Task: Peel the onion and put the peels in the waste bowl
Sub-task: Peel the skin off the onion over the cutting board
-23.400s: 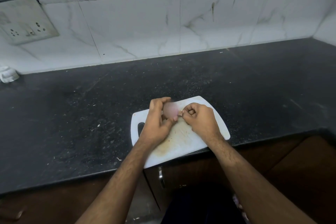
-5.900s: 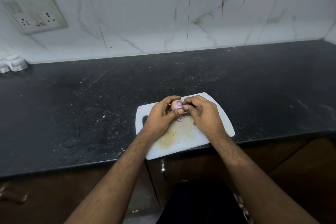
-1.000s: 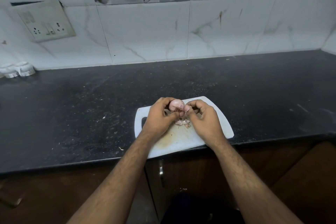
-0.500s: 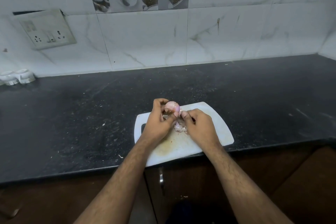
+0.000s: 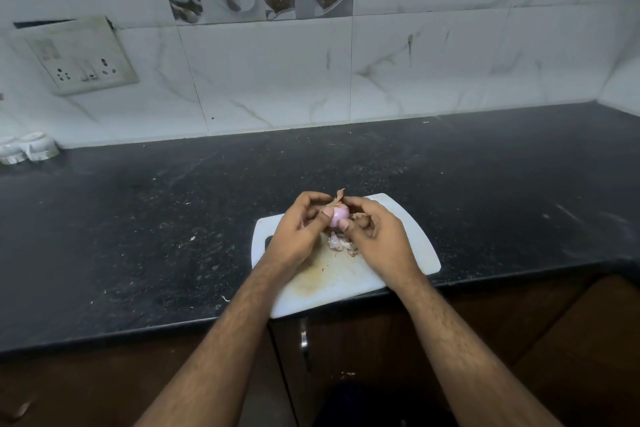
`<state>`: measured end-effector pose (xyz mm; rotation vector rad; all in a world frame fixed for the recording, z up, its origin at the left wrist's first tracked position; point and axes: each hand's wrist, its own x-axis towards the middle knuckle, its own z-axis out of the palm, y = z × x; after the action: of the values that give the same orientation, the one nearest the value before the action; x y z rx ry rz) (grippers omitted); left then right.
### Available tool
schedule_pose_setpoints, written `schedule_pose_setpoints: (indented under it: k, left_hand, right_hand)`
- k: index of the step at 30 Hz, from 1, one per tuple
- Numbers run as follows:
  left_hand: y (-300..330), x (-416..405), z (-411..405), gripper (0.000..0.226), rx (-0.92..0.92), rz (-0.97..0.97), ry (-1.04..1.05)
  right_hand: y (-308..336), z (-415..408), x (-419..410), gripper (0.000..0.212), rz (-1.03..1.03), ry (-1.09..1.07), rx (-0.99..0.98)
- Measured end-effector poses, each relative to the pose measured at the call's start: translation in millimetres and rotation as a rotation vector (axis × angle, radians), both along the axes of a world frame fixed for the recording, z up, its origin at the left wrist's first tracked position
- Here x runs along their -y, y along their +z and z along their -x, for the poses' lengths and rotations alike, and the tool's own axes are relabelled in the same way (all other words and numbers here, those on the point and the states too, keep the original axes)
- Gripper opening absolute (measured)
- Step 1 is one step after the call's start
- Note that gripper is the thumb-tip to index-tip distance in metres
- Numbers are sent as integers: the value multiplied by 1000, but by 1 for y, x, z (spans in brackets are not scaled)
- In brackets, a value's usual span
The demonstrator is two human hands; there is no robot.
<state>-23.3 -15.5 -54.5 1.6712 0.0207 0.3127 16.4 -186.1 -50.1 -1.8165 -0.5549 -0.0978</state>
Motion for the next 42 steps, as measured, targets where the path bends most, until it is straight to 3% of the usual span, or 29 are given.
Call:
schedule_pose_setpoints:
  k: [6,10,21,31,42]
  left_hand:
    - [1,1,1,38,70,-76,-44]
    - [2,2,2,27,112,-12,-51]
    - [-2,4,-1,26,68,-55,-3]
    - [-4,4,-3,33,94,-73,-32]
    - [1,5,1,28,93,-178,-11]
  right_hand:
    - [-1,2,0,30,-19,-98,25]
    - [1,1,2,25,6,-79,72]
    - [5,11,-1,12,-15,-114,116]
    - [6,13,2,15,-13,-132,-26]
    - [9,17,2,14,25,-143,-53]
